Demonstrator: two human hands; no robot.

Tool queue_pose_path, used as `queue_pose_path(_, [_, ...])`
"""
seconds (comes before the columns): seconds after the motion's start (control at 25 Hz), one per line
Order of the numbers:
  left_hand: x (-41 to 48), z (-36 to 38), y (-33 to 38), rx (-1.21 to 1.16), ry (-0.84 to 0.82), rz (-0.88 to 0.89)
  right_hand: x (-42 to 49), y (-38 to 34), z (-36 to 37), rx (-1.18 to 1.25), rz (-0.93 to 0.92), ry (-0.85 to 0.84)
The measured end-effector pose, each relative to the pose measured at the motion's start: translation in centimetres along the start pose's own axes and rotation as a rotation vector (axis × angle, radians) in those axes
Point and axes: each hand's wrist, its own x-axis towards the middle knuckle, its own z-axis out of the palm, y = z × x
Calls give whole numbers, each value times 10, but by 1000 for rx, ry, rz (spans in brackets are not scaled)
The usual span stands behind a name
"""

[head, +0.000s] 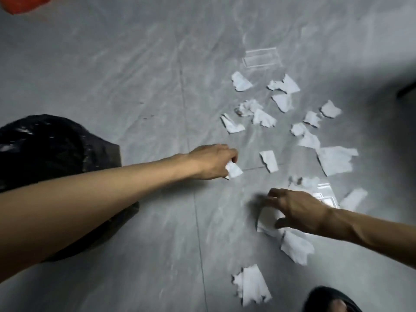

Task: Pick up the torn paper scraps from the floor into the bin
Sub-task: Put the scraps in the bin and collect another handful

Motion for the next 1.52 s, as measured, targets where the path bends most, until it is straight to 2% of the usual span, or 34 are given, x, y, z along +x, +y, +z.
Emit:
queue_pose_path(0.2, [41, 44, -11, 105, 49, -64, 6, 7, 39, -27, -109, 178])
queue_pose_path(0.28, [49, 57, -18, 92, 79, -56, 1, 12, 34, 121, -77, 243])
queue_pose_path(0.36, [51, 65, -23, -28, 109, -76, -10, 18, 26, 339, -12, 332])
queue_pose_path(0.4, [49, 66, -23, -96, 123, -98, -16, 22, 25, 409, 4, 340])
queue_pose_path(0.48, [37, 66, -13, -143, 143, -78, -32, 27, 30, 443, -70, 206])
queue_pose_path(0.56, [16, 68, 9, -105, 124, 105, -44, 24, 48, 282, -217, 73])
queue_pose_path(0.68, [-19, 91, 48, -1, -31, 510, -39, 30, 71, -48, -351, 147])
queue_pose_path(0.76, [-33, 118, 67, 78, -147, 736, -34, 33, 68, -105, -366, 149])
queue_pose_path(0.84, [-41, 143, 80, 161, -227, 889, -34, 34, 65, -104, -344, 161])
queue_pose_path(0.92, [-45, 163, 83, 252, -201, 957, -38, 30, 59, -10, -277, 211])
queue_pose_path(1.04, [-51, 177, 80, 293, -153, 921, -40, 20, 52, 195, -95, 222])
queue_pose_path(1.12, [-53, 173, 78, 213, -171, 859, -36, 12, 47, 326, -40, 285])
queue_pose_path(1.24, [-54, 141, 64, -37, -149, 587, -27, 2, 35, 600, 107, 359])
queue_pose_path(1.36, [-62, 85, 36, -219, 32, 299, -14, -8, 14, 802, 213, 332])
queue_pose_path(1.52, [-99, -4, -2, -375, 374, -64, 24, -35, -36, 1015, 197, 394])
